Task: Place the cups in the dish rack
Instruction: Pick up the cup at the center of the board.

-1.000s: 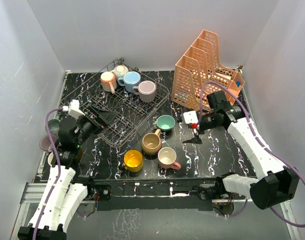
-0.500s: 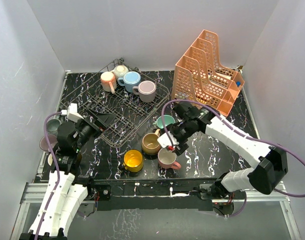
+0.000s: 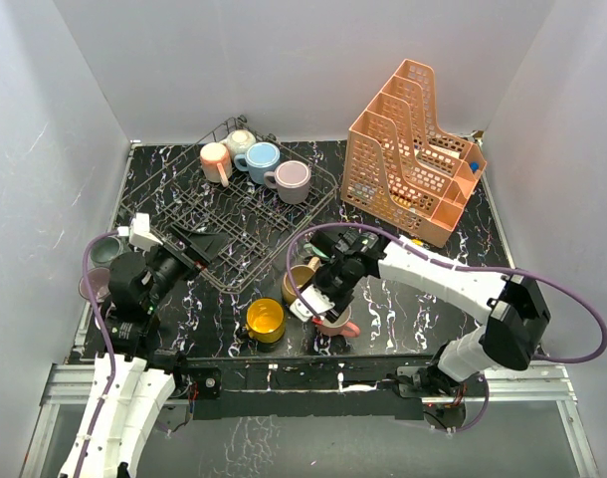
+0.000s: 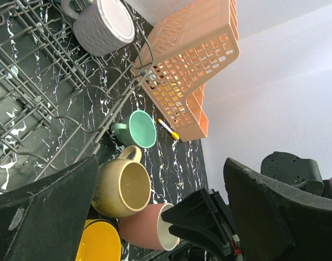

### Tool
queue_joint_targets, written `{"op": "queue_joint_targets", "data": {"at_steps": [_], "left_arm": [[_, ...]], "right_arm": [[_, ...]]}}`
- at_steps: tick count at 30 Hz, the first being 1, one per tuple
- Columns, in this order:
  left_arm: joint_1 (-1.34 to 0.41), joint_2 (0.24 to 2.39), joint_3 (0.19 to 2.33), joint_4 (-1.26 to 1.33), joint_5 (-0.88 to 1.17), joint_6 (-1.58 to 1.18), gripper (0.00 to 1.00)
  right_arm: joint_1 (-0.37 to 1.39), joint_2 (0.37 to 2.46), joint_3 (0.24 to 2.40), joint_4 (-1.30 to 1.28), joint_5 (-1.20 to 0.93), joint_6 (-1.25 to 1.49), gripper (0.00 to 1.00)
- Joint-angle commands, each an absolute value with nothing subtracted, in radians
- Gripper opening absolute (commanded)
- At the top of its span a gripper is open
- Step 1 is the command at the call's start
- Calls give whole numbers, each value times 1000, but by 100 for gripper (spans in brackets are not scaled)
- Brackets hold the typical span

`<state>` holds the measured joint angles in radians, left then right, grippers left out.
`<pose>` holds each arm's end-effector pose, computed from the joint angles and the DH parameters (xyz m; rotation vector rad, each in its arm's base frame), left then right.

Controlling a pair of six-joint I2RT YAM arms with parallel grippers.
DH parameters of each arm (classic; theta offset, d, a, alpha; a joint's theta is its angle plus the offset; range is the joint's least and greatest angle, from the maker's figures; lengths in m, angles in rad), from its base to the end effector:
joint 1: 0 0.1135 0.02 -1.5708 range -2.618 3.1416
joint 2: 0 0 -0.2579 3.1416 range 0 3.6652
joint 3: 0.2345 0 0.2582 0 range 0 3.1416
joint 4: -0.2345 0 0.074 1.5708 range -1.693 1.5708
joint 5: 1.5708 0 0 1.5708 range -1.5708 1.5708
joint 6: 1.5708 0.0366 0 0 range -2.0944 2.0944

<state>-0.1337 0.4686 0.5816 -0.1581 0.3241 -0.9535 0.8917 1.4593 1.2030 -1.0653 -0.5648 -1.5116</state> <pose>0.1384 -0.0304 0.3130 -0.4358 1.6728 -1.0834 0.1577 0.2265 0.2625 -2.5220 0.8718 0.6350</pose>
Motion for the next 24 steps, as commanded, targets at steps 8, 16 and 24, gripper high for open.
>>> {"op": "queue_joint_targets", "data": {"at_steps": [8, 16, 24], "left_arm": [[-130, 442, 592, -195, 324, -952, 95], [-130, 422, 588, -209, 320, -954, 95], [-130, 420, 589, -208, 324, -957, 95]], "right_arm": [[946, 1501, 1183, -979, -450, -1503, 41], [974, 1516, 1132, -983, -385, -1530, 27], [991, 1526, 1075, -949, -337, -1532, 29]]}}
